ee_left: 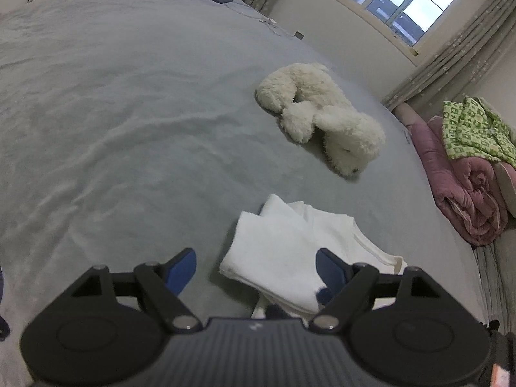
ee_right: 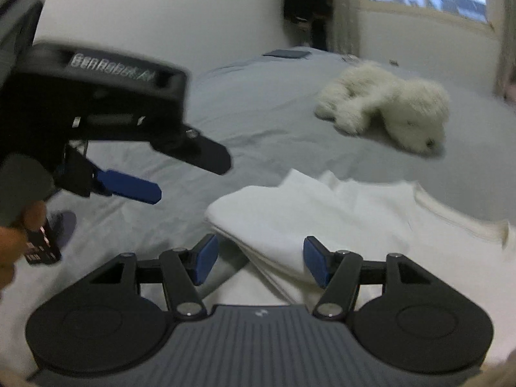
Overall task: Fold clothes
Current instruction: 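Grasp the folded side edge of the T-shirt with the right gripper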
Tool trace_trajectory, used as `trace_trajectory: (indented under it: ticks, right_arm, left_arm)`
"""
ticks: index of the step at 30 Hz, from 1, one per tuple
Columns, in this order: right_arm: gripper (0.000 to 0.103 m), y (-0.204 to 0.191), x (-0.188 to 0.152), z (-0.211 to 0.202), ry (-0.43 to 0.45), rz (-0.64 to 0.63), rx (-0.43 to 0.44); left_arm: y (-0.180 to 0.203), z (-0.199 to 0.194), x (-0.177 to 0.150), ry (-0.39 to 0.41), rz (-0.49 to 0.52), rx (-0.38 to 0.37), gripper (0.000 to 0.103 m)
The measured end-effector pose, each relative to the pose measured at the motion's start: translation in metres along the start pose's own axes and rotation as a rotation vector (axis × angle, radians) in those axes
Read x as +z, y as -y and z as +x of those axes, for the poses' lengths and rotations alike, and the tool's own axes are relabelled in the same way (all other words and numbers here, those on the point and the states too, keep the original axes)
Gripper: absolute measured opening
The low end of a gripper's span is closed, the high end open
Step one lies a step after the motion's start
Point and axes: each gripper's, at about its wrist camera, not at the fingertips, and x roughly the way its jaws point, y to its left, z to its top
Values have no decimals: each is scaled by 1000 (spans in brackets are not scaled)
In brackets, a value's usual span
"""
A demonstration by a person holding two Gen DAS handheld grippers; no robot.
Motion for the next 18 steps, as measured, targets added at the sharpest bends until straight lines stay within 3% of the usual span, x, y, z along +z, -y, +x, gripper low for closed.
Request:
trace_trajectory:
  ticks: [6,9,14,18]
  right_arm:
    - [62,-14,1,26,-15,-108,-8]
    - [46,-19,0,32,-10,-137,-40]
    - [20,-6,4,32,0,-30,-2]
    - [13,9,9,25,19,90,33]
  left_arm:
    - [-2,-1,2,5,-14,-6,82]
    - [-4,0,2,3,-20,-4,82]
    - [-9,3,2,-4,-38,-11,82]
    - [-16,6,2,-17,-80,-42,80]
